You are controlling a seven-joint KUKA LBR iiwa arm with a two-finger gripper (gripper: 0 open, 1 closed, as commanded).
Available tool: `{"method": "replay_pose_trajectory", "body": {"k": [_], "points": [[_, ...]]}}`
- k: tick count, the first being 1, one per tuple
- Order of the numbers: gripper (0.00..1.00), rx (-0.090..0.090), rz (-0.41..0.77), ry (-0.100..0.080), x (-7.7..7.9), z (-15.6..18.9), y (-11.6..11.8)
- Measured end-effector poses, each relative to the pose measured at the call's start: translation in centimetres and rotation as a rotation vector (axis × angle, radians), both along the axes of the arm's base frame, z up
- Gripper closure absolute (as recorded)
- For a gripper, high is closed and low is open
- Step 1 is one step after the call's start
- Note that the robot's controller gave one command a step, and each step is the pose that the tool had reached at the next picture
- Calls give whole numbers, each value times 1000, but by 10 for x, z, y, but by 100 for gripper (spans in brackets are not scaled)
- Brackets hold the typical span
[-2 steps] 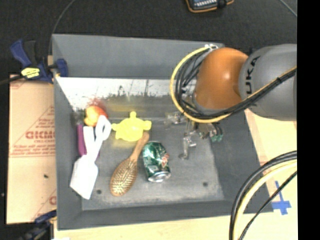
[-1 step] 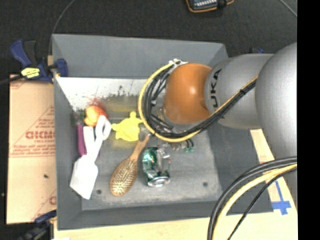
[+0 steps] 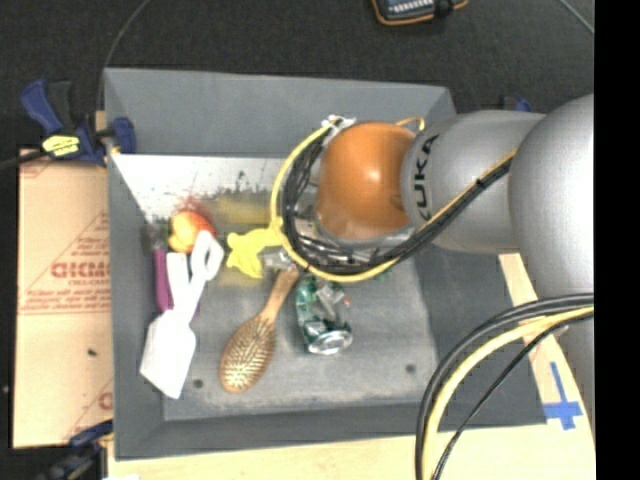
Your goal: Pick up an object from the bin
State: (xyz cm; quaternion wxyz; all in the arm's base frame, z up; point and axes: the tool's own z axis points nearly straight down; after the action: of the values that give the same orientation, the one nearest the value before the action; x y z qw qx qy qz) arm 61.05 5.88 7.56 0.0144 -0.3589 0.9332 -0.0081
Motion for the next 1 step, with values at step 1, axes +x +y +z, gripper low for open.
{"method": "replay_pose_trajectory", "body": {"k": [1], "points": [[100, 9, -103, 18, 29, -4, 55]]}}
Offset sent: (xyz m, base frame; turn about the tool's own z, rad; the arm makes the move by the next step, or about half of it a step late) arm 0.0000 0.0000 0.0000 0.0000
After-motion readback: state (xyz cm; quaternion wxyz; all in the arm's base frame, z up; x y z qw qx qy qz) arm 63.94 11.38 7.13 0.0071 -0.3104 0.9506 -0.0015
